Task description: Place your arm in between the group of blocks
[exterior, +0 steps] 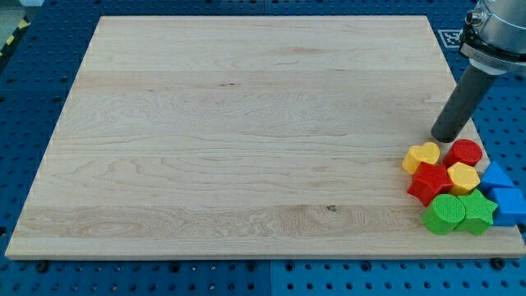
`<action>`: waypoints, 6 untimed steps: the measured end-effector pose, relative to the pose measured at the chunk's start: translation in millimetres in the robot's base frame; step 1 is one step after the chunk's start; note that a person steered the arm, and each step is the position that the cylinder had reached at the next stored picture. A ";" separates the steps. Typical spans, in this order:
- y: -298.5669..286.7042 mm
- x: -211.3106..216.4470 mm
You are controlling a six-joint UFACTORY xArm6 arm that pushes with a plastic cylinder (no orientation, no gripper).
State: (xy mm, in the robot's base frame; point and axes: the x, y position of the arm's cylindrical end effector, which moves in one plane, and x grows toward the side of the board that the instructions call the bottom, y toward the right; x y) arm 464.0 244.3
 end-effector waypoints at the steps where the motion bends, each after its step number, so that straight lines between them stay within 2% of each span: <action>1: -1.3 -3.1; 2: -2.0 -42.5; 3: 25.5 -87.9; 4: 92.5 -87.5; 6: 101.2 -80.7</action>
State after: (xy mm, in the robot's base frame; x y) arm 383.4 345.4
